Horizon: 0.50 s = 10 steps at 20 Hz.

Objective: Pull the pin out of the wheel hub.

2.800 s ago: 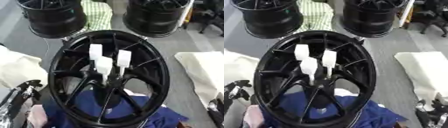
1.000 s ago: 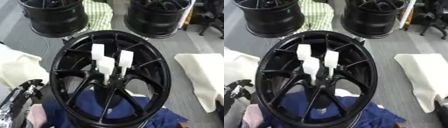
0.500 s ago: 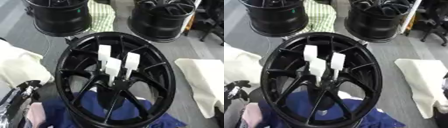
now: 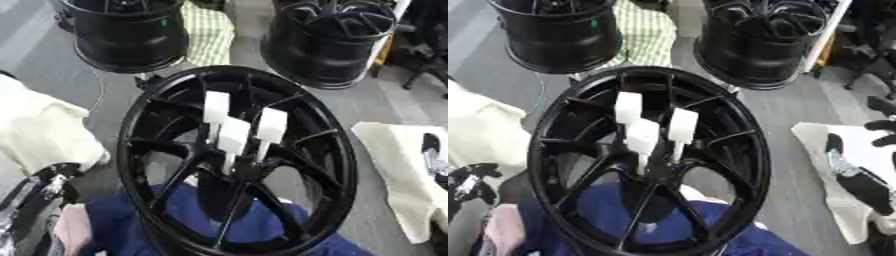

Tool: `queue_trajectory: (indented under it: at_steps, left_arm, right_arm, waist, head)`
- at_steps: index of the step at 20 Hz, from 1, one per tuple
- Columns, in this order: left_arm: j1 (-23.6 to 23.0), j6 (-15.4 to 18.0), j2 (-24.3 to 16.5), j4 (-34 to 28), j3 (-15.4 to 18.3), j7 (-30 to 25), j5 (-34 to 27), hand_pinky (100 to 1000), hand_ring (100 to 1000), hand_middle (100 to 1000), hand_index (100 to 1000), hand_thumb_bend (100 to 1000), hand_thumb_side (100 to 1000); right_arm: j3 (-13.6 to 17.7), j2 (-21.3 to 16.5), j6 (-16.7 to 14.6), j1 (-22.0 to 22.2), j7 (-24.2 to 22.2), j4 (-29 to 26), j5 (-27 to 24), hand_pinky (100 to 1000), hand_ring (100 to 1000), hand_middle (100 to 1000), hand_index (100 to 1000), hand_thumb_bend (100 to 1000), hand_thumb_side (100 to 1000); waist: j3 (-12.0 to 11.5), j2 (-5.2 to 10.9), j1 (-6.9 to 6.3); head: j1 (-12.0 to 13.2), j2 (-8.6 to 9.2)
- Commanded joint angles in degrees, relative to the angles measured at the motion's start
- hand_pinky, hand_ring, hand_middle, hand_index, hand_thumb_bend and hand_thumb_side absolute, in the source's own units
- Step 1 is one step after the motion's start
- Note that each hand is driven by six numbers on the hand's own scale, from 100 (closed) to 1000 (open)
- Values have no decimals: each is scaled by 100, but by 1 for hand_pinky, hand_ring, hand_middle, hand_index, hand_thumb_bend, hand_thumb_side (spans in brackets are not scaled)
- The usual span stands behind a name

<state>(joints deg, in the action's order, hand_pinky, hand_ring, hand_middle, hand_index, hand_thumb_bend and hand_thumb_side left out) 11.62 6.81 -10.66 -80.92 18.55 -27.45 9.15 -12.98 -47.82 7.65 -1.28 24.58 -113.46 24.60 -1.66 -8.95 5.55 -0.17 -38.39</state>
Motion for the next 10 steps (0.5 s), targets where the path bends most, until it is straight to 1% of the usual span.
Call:
queue_trajectory:
  at_steps: [1,4,6,8,10]
  left_arm:
    - [69,16,-154,-117,-30,-28,9,454,461,642,778,100,690]
    - [84,27,-169,-115,-32,-33,14,453,461,642,778,100,689]
    - [95,37,-171,-112,-37,-40,17,453,461,642,778,100,689]
    - [104,49,-170,-108,-46,-51,18,453,461,642,778,100,688]
    - [117,63,-161,-107,-60,-64,19,453,461,642,778,100,688]
  right_arm:
    - [-343,-602,-63,-289,-249,-111,76,648,783,885,966,284,336]
    - [-721,-981,-118,-633,-482,-113,-109,676,823,913,976,294,335]
    - [-977,-1258,-208,-870,-653,-113,-274,685,837,925,981,297,338]
    - [-1127,-1535,-329,-1071,-823,-113,-443,689,839,927,979,294,332]
    - [-1192,-1783,-473,-1256,-994,-113,-614,692,843,930,978,293,333]
  waist:
    - [-6,39,-2]
    - [-27,23,7]
    - [-47,13,5]
    - [-73,5,-1]
    - [-110,-2,-10]
  head:
    - [-25,88]
    - [-30,106]
    - [-45,119]
    - [-81,122]
    - [-140,126]
